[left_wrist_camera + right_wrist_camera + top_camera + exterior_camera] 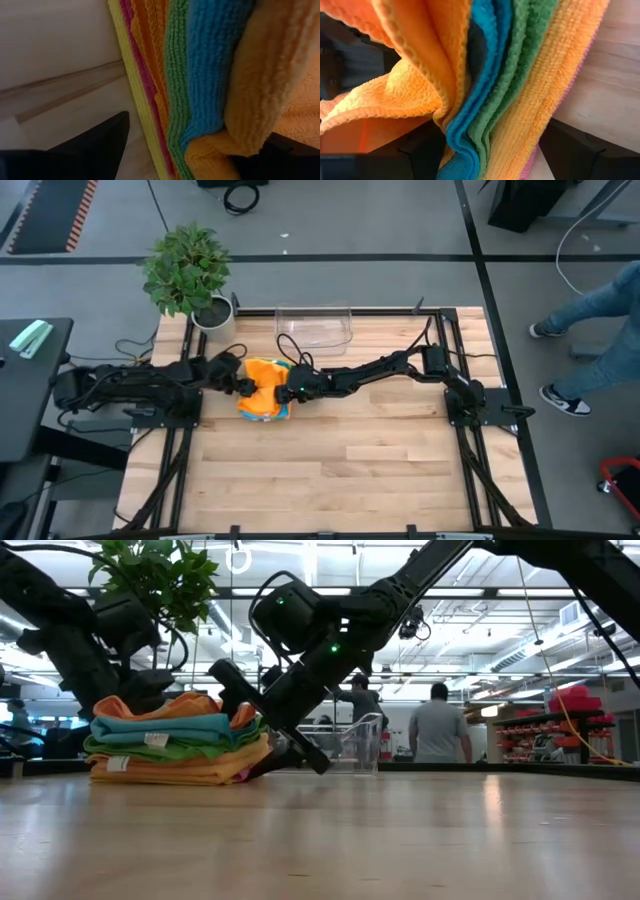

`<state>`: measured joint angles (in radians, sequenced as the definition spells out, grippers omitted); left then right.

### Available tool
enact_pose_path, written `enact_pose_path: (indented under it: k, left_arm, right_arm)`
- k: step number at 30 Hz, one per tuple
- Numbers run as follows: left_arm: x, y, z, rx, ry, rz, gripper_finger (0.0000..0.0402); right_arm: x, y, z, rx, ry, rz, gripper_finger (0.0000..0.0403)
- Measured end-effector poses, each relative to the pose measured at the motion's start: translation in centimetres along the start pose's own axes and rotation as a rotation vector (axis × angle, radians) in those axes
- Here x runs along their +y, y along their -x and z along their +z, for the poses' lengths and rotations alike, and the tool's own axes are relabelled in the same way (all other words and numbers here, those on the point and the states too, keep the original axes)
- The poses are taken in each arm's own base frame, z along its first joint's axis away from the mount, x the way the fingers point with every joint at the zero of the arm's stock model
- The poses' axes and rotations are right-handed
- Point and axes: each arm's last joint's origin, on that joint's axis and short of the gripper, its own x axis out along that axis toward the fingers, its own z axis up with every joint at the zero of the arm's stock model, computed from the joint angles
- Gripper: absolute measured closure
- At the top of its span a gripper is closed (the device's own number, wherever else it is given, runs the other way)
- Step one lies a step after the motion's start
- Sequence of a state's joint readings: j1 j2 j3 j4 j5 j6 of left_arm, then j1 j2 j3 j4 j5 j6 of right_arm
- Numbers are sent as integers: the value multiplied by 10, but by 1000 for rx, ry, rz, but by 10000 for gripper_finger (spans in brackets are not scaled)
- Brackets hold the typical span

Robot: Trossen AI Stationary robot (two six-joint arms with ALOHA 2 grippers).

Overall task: Fold microfiber towels
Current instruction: Put the stacked microfiber cloths into the transparent bin

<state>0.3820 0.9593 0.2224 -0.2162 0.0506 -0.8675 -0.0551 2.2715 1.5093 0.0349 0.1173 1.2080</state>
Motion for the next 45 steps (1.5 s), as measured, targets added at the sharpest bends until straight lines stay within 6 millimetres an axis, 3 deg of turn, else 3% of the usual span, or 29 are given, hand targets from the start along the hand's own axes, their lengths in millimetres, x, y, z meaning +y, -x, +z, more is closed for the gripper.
enact_pose_path:
  k: [10, 13, 17, 23, 27, 33, 45]
  left_arm:
    - [-3, -14, 2, 22, 9, -3, 99]
    - [-2, -16, 2, 28, 8, 1, 121]
    - [-1, -17, 2, 33, 2, 6, 193]
    - [-2, -17, 2, 31, -36, -8, 327]
    - [-3, -17, 2, 20, -38, -25, 328]
    - [-12, -11, 8, 17, -40, -101, 328]
    - [-49, 16, 10, -11, -50, -297, 328]
  right_arm:
    - [-1, -1, 0, 0, 3, 1, 109]
    - [-1, -1, 0, 6, 2, 4, 117]
    - [-2, -1, 0, 7, 1, 1, 164]
    - [-2, -2, 0, 9, 14, 2, 285]
    - [-2, -2, 0, 4, 37, 1, 352]
    - [5, 10, 2, 10, 88, 4, 352]
    - [37, 64, 15, -2, 170, 19, 352]
